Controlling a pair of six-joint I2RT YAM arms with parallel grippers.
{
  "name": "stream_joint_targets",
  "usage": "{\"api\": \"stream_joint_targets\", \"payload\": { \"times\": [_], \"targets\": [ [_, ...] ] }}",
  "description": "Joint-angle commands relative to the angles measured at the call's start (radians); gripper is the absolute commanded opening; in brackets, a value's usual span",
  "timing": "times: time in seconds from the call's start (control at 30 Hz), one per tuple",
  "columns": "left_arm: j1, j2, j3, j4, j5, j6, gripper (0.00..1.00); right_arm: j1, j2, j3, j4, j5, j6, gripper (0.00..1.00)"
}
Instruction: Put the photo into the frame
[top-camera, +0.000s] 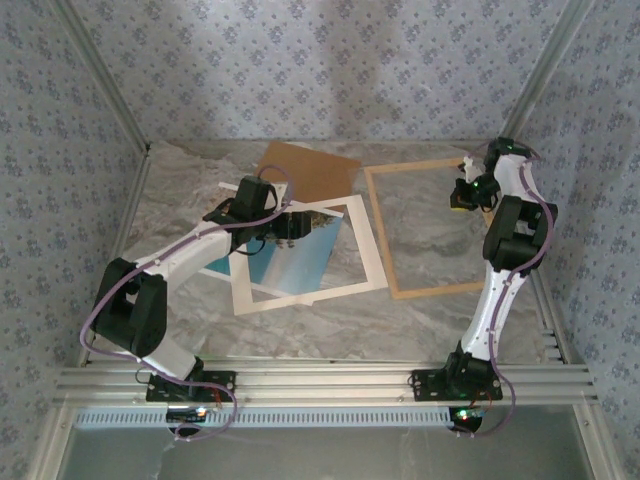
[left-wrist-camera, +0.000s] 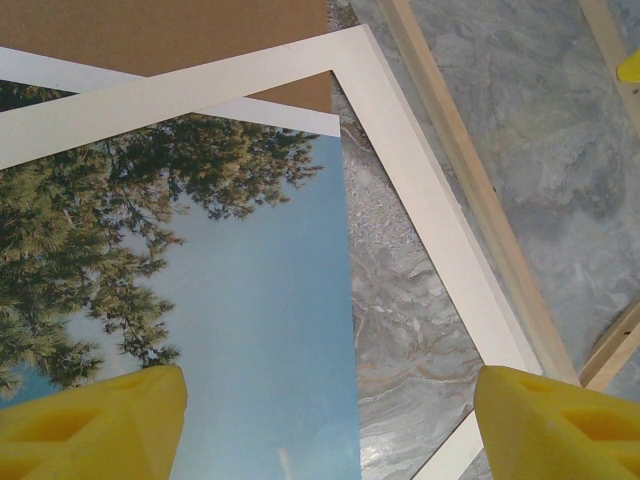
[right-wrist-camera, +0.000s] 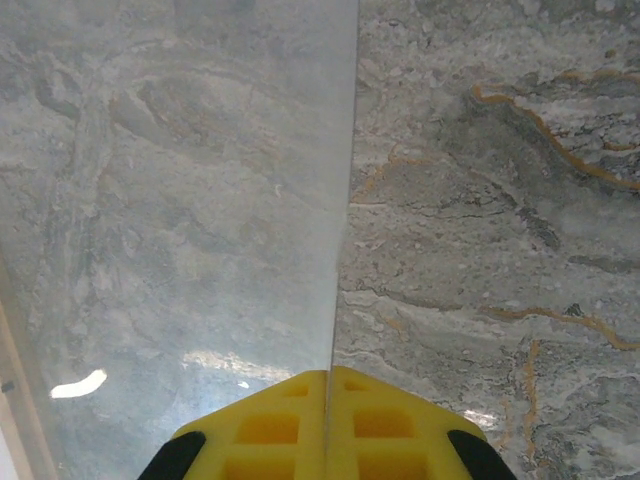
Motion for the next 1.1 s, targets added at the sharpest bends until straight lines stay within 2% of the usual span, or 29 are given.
{"api": "stream_joint_targets", "payload": {
  "times": [0.0,0.17,0.33,1.07],
  "targets": [
    [-0.008,-0.006,0.008,-0.007,0.014,0.003,0.76,0.002,-0.013,-0.013,0.003,0.026,-0.001,0.0],
    [-0.008,-0.006,0.011,-0.008,0.014,0.003,0.76,-0.002,-0.034,-0.034,0.043,-0.071,0.024,0.0],
    [-0.008,-0.012,0.006,-0.01,0.01,0.005,0.76,-0.01,-0.042,-0.03,0.033,-0.082,0.026,0.0],
    [-0.009,-0.014,-0.004,-0.005,0.011,0.003,0.76,-0.02,-0.024,-0.021,-0.002,0.072,-0.024,0.0]
  ]
}}
